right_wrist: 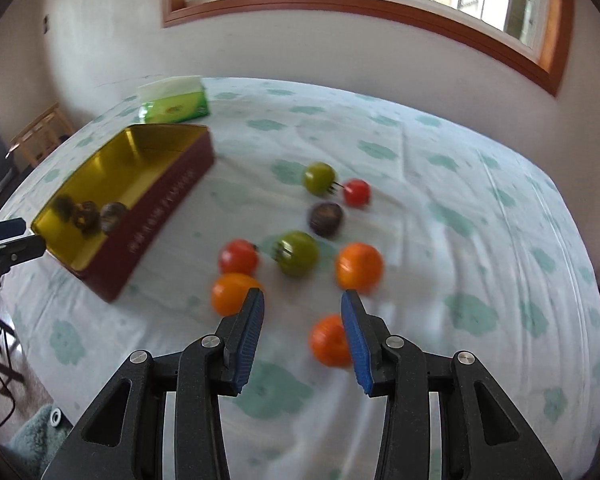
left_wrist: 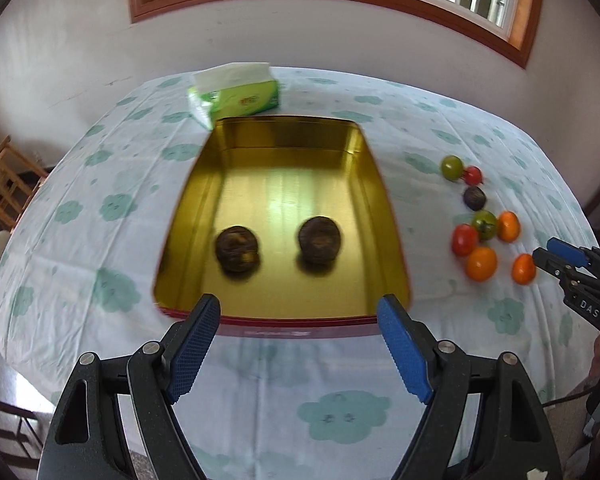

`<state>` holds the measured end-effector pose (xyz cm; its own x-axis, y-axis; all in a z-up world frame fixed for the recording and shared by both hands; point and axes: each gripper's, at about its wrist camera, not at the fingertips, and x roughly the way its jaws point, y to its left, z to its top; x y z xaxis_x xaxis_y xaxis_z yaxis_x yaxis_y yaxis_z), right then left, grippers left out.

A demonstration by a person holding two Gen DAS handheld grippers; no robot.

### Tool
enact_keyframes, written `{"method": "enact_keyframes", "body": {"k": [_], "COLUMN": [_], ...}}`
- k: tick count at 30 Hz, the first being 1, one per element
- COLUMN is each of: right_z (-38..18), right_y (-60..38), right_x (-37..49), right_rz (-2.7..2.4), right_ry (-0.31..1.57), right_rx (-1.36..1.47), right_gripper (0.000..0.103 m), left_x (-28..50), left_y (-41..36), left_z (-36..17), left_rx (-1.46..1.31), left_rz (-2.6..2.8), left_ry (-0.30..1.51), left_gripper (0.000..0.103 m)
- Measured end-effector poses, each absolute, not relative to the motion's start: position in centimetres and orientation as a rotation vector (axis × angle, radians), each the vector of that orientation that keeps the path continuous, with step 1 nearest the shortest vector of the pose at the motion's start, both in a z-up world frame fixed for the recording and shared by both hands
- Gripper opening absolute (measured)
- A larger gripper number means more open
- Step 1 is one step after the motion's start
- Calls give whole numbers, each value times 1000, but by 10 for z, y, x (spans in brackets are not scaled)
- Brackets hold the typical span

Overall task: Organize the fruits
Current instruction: 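Open the right tool to release the taro and pull back, then close the right tool around an orange tangerine and lift it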

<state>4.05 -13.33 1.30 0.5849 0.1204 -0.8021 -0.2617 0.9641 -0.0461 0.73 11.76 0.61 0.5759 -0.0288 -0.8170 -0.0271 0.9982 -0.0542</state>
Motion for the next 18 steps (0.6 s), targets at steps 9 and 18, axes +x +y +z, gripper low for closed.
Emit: {"method": "enact_keyframes", "body": {"k": [9,18], "right_z": [-13,-24], "right_y": [-160,-155], "right_x": [44,53], "right_rz": [218,251], "right_ry": [976,985], "right_rx": [-100,-81], "right_gripper": [42,46], "left_x": [14,20], "left_y": [59,21], "left_z": [3,-7], "left_rx": [10,40], "left_rz": [-112,-167], "left_ry": [979,1001], "left_gripper": [78,78]}}
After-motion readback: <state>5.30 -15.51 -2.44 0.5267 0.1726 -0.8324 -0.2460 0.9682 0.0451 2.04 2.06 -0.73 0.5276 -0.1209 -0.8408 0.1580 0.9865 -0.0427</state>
